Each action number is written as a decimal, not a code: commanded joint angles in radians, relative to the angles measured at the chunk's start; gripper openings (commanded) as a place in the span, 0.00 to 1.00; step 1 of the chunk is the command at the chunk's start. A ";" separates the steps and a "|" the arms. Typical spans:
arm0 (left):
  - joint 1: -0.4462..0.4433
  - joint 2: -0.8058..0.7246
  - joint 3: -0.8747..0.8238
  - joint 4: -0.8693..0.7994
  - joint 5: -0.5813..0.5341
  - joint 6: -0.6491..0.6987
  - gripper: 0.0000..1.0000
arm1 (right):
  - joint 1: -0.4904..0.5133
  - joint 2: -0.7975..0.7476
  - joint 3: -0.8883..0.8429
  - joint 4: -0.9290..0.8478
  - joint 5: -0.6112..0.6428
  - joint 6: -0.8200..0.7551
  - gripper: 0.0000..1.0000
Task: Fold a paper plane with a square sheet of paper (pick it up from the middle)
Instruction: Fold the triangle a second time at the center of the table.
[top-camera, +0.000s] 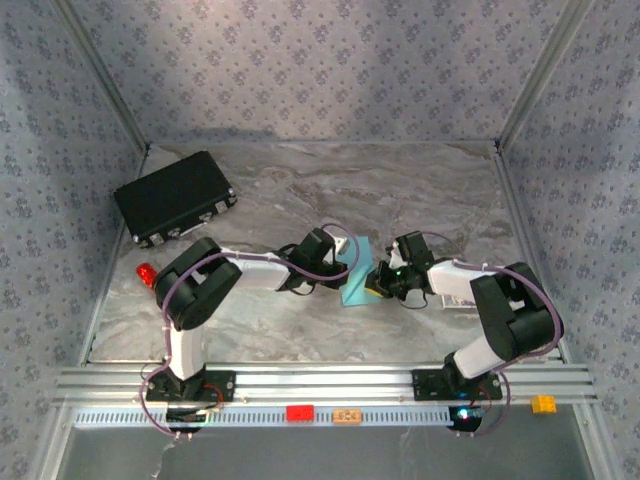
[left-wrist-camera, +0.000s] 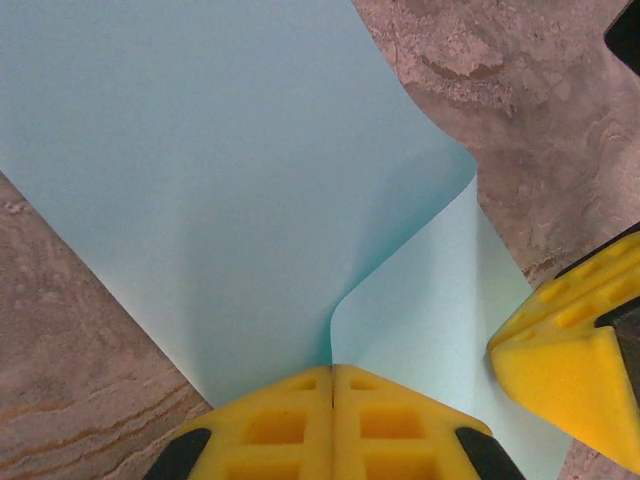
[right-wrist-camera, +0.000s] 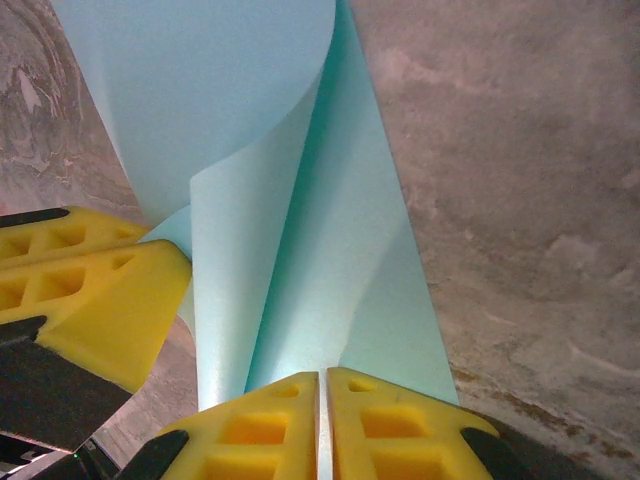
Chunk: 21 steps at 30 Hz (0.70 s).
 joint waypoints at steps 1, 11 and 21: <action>-0.004 -0.021 0.018 -0.007 -0.003 0.022 0.00 | 0.002 0.015 -0.013 -0.012 0.021 0.001 0.12; -0.005 -0.007 0.023 -0.004 0.005 0.025 0.00 | 0.001 0.016 -0.015 -0.012 0.021 0.003 0.13; -0.005 0.012 0.017 0.000 0.018 0.025 0.00 | 0.002 0.014 -0.012 -0.011 0.018 0.002 0.13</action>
